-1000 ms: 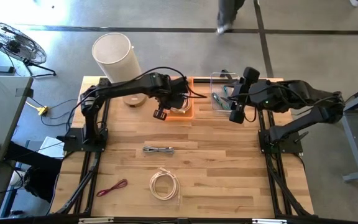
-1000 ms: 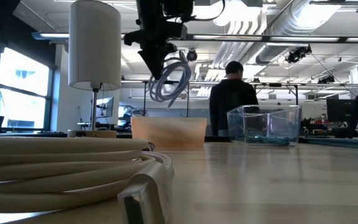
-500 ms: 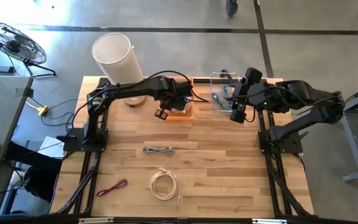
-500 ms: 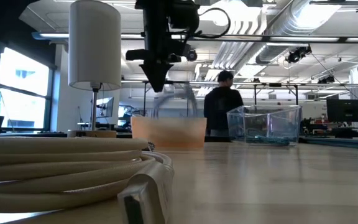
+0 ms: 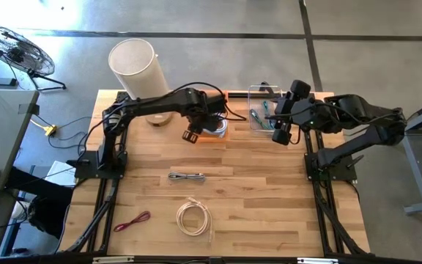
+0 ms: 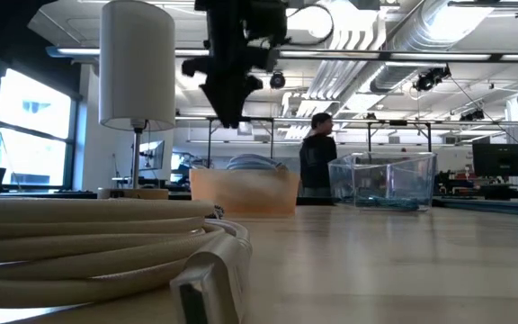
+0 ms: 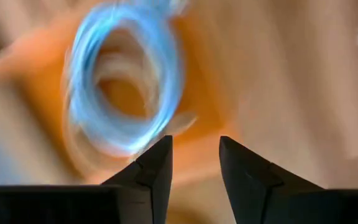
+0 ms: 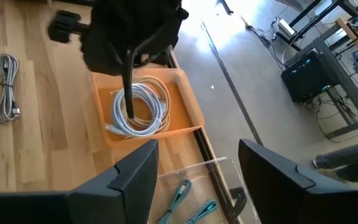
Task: Pick & Place USB Port
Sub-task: Put the black white charger cable into the transparent bin
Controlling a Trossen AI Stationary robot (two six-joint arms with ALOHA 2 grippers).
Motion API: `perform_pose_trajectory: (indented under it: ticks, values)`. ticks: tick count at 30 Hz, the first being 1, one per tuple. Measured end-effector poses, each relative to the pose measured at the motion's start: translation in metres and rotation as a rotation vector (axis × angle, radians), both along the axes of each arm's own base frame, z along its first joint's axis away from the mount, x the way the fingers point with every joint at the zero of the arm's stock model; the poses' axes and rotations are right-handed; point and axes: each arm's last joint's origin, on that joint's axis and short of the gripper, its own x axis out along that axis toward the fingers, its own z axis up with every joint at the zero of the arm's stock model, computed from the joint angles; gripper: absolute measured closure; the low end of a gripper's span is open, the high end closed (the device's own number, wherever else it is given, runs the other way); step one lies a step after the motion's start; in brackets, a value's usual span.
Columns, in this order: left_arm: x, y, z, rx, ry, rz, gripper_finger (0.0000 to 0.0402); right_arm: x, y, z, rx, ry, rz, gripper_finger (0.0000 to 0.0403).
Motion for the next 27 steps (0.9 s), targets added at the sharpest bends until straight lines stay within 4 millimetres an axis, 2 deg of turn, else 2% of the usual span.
perform_pose_trajectory:
  ticks: [3,8,13,17,23,25,27]
  values:
    - [0.001,-0.003,0.014,-0.076,-0.053,-0.008,0.0277,0.000,0.000,0.000,-0.010,0.010,0.013,0.0188]
    - [-0.006,-0.005,0.046,-0.081,-0.082,0.011,0.0285,0.000,0.004,0.004,0.000,0.009,0.117,0.0190]
    - [-0.009,-0.013,0.070,-0.062,-0.127,0.003,0.0287,-0.013,0.011,0.035,0.083,-0.104,0.280,0.0190]
    - [-0.009,-0.018,0.073,-0.059,-0.132,-0.013,0.0287,-0.040,0.009,0.072,0.091,-0.201,0.334,0.0190]
    - [-0.010,-0.018,0.068,-0.065,-0.096,-0.009,0.0287,-0.080,0.001,0.116,0.032,-0.274,0.315,0.0205]
    - [-0.011,-0.018,0.067,-0.067,-0.087,-0.006,0.0287,-0.079,0.000,0.123,0.037,-0.318,0.310,0.0210]
    - [-0.011,-0.018,0.068,-0.069,-0.090,-0.006,0.0287,-0.087,-0.002,0.125,0.025,-0.369,0.314,0.0214]
